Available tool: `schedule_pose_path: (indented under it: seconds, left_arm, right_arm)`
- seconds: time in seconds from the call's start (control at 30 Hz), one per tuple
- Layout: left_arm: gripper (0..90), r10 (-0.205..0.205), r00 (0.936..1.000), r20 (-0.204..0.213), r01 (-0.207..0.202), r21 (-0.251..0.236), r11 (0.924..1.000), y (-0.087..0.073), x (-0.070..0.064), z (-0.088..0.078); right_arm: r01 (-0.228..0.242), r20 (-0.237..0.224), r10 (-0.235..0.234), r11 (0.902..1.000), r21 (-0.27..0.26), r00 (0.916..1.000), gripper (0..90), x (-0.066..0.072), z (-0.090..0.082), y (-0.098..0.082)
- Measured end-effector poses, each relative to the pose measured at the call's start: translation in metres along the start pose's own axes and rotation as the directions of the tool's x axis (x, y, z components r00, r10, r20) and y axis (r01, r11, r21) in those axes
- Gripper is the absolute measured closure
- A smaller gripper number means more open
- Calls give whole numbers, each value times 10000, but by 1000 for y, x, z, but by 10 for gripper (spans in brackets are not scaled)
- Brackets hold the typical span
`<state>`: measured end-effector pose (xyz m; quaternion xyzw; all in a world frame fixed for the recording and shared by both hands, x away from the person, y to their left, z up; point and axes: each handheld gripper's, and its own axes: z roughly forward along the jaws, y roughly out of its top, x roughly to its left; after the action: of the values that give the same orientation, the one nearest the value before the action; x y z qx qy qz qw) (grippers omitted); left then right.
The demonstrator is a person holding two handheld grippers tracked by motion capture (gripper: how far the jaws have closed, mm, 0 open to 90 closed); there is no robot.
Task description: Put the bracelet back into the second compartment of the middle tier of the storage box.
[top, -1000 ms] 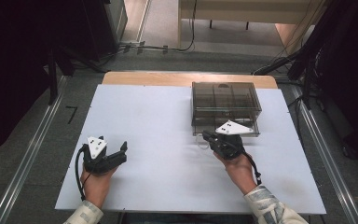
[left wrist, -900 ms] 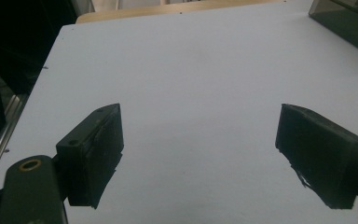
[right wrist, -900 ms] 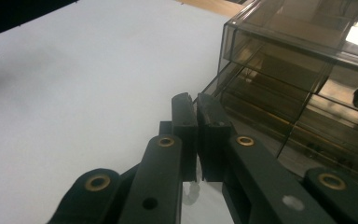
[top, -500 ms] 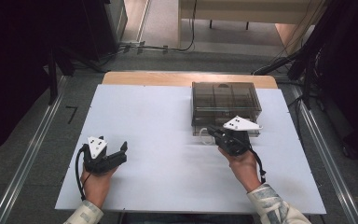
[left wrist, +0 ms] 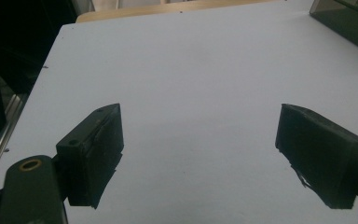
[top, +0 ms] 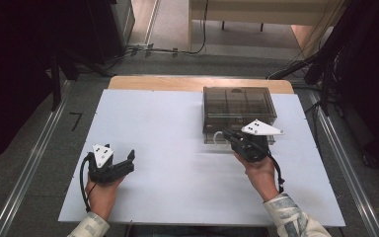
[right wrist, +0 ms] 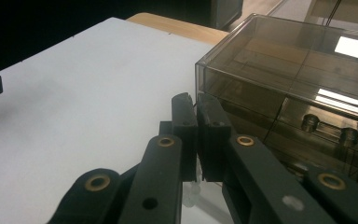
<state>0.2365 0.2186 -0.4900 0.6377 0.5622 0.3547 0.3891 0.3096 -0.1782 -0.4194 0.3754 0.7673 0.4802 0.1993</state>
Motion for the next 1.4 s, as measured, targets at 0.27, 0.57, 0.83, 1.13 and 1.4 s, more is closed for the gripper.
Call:
schedule_pose_path:
  seconds: [0.27,0.57,0.83,1.13,1.4]
  left_arm:
    - [160,10,10000,31,-10,7,10000,0,0,0]
    - [160,11,10000,23,-11,12,10000,0,0,1]
    - [160,25,10000,29,-26,23,10000,0,0,1]
    - [161,42,10000,17,-42,21,10000,0,0,1]
    - [161,34,10000,18,-34,21,10000,0,-1,1]
  right_arm:
    - [-26,61,27,9999,-101,10000,845,-1,-2,2]
    - [-70,137,74,9996,-266,9999,845,-4,-6,4]
    - [-129,153,134,9994,-324,9998,845,-7,-6,5]
    - [-165,269,175,9992,-377,9995,845,-11,-6,6]
    - [-248,342,263,9988,-434,9991,845,-13,-6,6]
